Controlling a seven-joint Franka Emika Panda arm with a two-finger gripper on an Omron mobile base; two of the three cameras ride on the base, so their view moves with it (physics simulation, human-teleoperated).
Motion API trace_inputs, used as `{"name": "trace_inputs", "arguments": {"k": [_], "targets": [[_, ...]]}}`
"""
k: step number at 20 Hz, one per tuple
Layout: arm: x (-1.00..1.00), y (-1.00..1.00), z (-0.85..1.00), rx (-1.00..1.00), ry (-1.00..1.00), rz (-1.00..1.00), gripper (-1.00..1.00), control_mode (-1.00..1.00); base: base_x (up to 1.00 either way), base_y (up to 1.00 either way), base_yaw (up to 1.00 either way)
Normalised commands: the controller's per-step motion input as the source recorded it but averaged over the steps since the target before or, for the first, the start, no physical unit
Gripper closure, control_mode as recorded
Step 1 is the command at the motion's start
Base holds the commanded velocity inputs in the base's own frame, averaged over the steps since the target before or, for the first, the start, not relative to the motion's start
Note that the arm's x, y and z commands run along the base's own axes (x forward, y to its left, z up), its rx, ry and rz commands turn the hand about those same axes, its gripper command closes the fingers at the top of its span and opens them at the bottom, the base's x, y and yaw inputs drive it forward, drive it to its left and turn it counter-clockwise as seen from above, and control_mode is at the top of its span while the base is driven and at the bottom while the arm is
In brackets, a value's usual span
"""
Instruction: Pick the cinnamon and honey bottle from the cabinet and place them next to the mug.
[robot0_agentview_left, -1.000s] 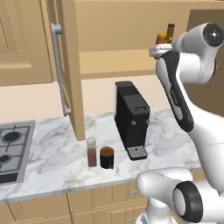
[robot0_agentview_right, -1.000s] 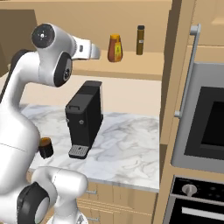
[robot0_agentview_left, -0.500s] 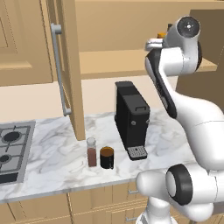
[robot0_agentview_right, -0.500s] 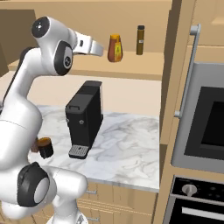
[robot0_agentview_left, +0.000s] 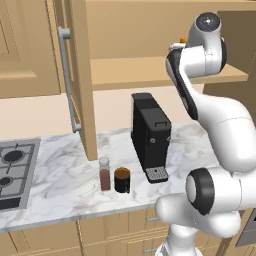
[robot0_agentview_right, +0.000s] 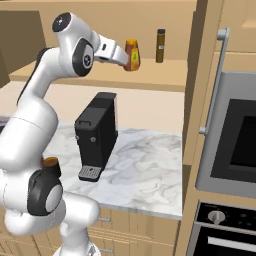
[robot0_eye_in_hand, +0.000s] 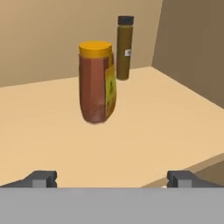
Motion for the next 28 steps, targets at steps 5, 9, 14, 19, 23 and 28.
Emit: {"name": "trace_inputs", "arguments": {"k": [5,9,14,19,23,28], "targets": [[0.17,-0.07,-0.03,0.06,0.02,0.0,-1.0,-1.0,0.0,0.0,0.0],[0.15,0.0,0.0,0.02,0.0,0.0,-1.0,-1.0,0.0,0.0,0.0],[0.13,0.0,-0.15,0.0,0.0,0.0,-1.0,-1.0,0.0,0.0,0.0],[0.3,0.0,-0.1,0.0,0.0,0.0,-1.0,-1.0,0.0,0.0,0.0],[0.38,0.0,0.0,0.0,0.0,0.0,-1.0,-1.0,0.0,0.0,0.0],[0.38,0.0,0.0,0.0,0.0,0.0,-1.0,-1.0,0.0,0.0,0.0]]}}
